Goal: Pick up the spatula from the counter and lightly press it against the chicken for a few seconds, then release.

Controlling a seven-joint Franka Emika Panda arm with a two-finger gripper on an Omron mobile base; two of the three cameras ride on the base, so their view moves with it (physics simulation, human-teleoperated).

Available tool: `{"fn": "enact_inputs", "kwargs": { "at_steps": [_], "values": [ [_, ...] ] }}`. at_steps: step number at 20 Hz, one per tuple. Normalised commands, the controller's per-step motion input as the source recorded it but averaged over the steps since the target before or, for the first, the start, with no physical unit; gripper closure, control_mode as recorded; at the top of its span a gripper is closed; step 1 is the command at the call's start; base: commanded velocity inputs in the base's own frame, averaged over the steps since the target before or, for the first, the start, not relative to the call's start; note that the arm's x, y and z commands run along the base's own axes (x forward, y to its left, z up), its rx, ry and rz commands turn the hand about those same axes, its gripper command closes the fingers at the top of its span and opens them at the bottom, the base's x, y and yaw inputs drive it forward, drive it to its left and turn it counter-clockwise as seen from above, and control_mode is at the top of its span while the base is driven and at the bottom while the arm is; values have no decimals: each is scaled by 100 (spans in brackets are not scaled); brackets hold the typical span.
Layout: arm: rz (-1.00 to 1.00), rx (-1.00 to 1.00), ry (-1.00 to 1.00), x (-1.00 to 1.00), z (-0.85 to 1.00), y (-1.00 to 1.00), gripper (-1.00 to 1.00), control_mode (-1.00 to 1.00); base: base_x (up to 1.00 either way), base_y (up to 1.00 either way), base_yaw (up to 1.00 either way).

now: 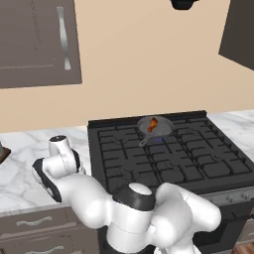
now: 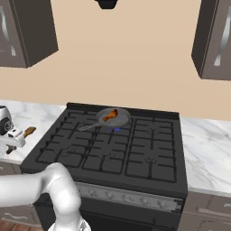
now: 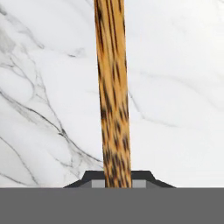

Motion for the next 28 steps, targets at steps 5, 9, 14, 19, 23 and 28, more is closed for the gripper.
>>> {"fn": "enact_inputs", "kwargs": {
  "at_steps": [5, 9, 14, 19, 23, 28],
  "values": [
    [0, 0, -11, -25, 19, -19, 100, -100, 0, 0, 0],
    [2, 0, -19, -40, 45, -32, 100, -100, 0, 0, 0],
    [6, 0, -21, -45, 49, -45, 100, -100, 0, 0, 0],
    [7, 0, -18, -37, 41, -63, 100, -100, 0, 0, 0],
    [5, 0, -11, -24, 36, -77, 100, -100, 0, 0, 0],
    [3, 1, -1, -15, 39, -86, 100, -100, 0, 0, 0]
  ]
}}
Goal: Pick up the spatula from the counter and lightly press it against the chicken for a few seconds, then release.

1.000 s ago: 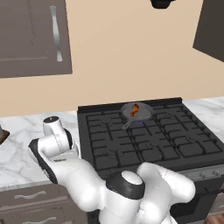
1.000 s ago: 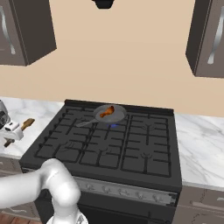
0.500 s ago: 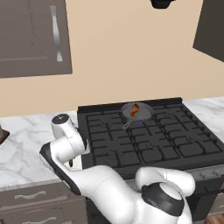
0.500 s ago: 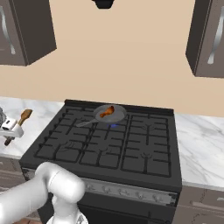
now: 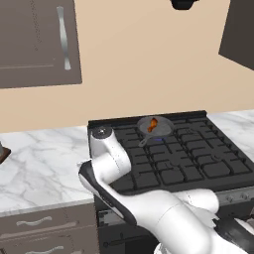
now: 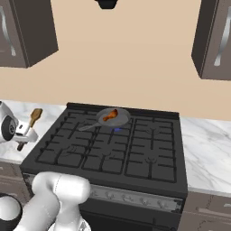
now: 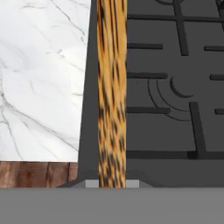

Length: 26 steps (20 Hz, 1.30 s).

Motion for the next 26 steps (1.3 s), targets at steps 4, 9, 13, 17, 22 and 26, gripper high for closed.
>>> {"fn": "enact_inputs", "kwargs": {
  "at_steps": [4, 9, 13, 17, 22, 26],
  "values": [
    [1, 2, 2, -6, 47, -84, 100, -100, 0, 0, 0],
    [0, 1, 10, -1, 49, -77, 100, -100, 0, 0, 0],
    [1, 0, 13, 0, 44, -80, 100, -100, 0, 0, 0],
    [4, 0, 12, 2, 38, -81, 100, -100, 0, 0, 0],
    [8, 0, 12, 3, 30, -83, 100, -100, 0, 0, 0],
    [12, 0, 4, 12, 13, -63, 100, -100, 0, 0, 0]
  ]
}}
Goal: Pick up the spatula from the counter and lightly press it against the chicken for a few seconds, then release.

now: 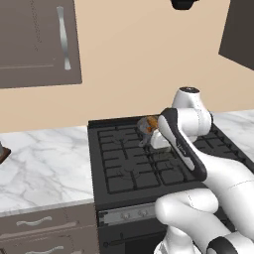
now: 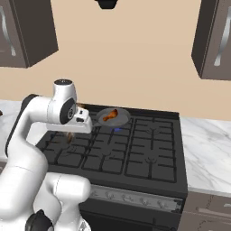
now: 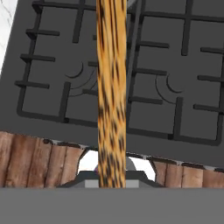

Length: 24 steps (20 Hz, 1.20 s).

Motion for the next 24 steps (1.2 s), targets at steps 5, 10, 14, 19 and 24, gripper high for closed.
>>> {"fn": "enact_inputs", "kwargs": {
  "at_steps": [5, 10, 14, 19, 24],
  "values": [
    [21, -8, -7, 2, 0, -36, 100, -100, 0, 0, 0],
    [17, -9, -14, 0, 0, -52, 100, -100, 0, 0, 0],
    [12, 3, -12, 0, 0, -76, 100, -100, 0, 0, 0],
    [8, 10, 0, 24, 0, -69, 100, -100, 0, 0, 0],
    [7, 7, 0, 42, 0, -49, 100, -100, 0, 0, 0]
  ]
}}
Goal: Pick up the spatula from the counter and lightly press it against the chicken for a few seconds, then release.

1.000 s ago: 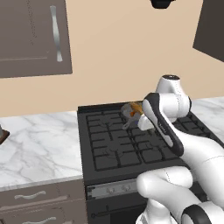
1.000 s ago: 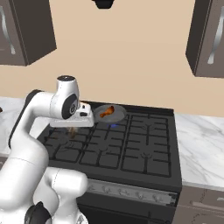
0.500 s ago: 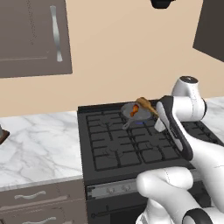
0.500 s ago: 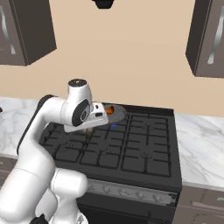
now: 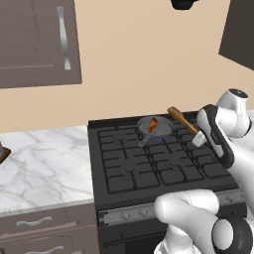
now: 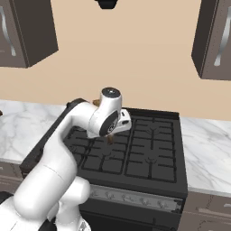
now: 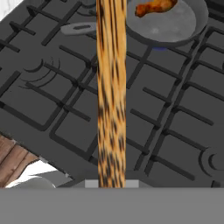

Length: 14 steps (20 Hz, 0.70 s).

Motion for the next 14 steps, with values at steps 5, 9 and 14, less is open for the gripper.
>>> {"fn": "enact_inputs", "kwargs": {
  "at_steps": [5, 9, 14],
  "values": [
    [2, 4, 4, 55, 0, -26, 100, -100, 0, 0, 0],
    [0, 1, 9, 69, 0, -20, 100, -100, 0, 0, 0],
    [0, 0, 10, 58, -1, -21, 100, -100, 0, 0, 0]
  ]
}}
